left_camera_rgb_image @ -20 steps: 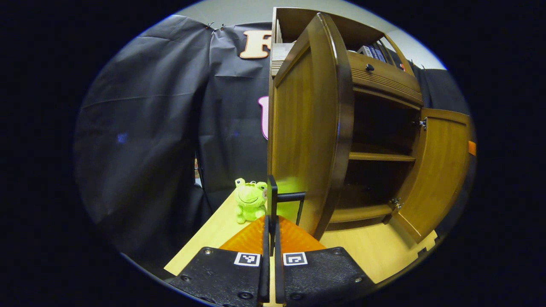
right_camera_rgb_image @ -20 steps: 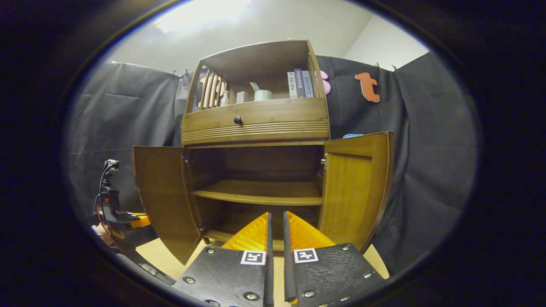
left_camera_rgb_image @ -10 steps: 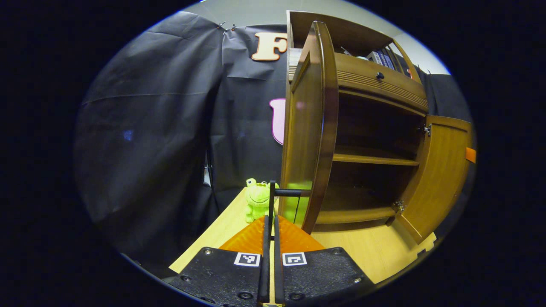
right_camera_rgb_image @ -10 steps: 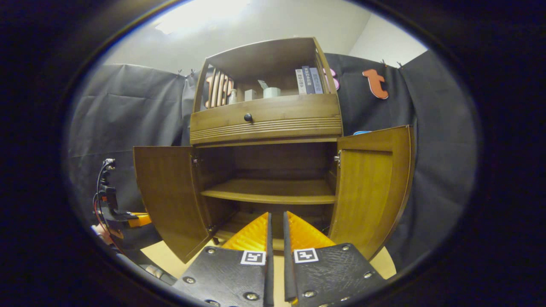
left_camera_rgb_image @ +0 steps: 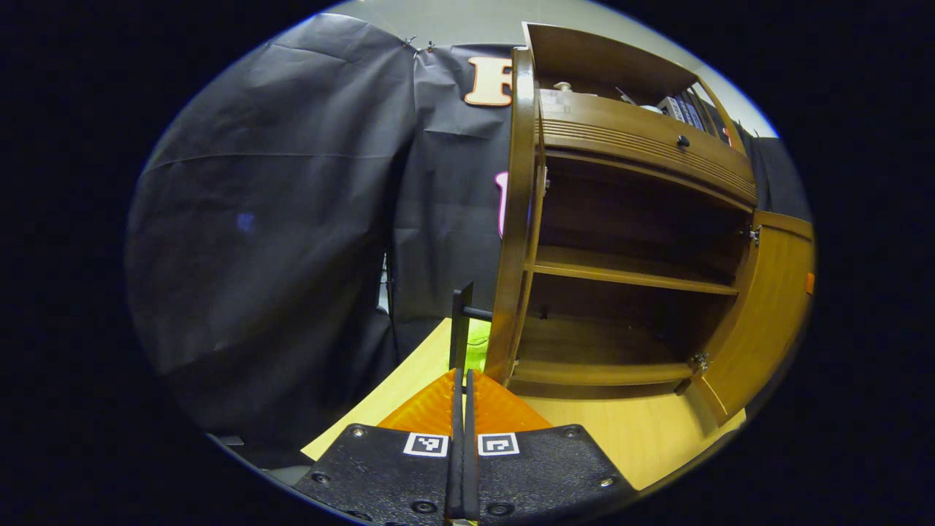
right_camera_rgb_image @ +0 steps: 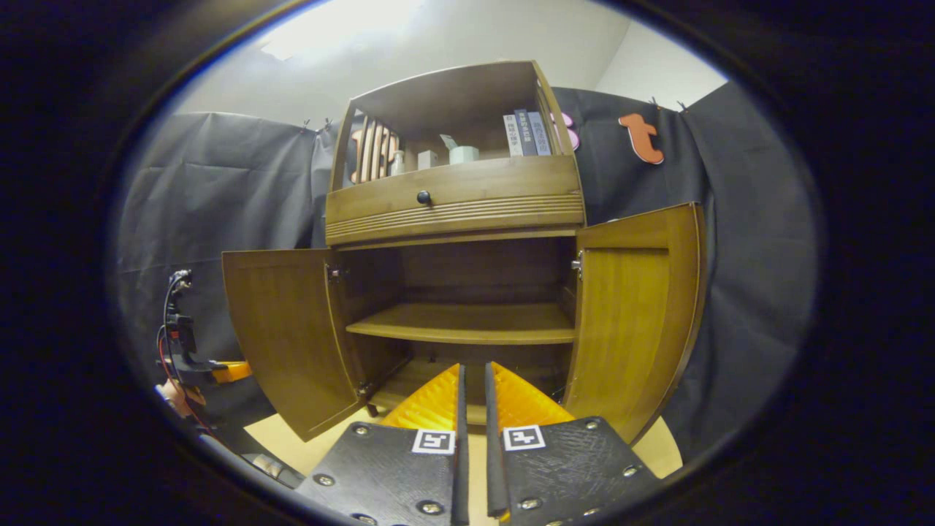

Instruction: Open the right door of the double-door shoe cabinet with the right hand, and open the left door with the left hand.

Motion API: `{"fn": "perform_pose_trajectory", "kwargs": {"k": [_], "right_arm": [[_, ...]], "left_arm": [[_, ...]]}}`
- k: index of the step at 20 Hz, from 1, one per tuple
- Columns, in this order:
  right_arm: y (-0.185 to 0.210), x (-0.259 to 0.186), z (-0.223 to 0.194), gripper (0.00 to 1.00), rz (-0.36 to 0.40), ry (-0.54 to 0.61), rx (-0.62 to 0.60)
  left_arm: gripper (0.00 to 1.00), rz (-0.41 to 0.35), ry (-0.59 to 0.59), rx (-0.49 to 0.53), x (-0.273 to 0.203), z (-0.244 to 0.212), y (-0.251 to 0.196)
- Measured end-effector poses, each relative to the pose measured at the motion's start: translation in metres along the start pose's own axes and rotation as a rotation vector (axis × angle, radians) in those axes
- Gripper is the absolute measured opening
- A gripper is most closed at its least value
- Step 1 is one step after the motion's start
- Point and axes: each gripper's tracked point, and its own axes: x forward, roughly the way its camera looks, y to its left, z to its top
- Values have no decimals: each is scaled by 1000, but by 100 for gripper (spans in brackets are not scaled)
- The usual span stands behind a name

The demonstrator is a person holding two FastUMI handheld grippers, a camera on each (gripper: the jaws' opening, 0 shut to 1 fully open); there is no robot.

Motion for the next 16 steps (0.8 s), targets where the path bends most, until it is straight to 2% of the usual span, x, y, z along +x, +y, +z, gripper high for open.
{"fn": "perform_pose_trajectory", "kwargs": {"k": [4, 12, 13, 16], "right_arm": [[4, 1, -3, 10, 9, 7, 0], [5, 2, -7, 10, 10, 12, 1], [4, 1, -9, 10, 6, 13, 2], [0, 0, -3, 10, -16, 3, -9]], "left_arm": [[1, 3, -3, -8, -3, 1, -2], [0, -50, -63, -13, -2, 20, -21], [5, -57, -67, -21, -3, 21, -23], [6, -85, -84, -41, -7, 31, -39]]}}
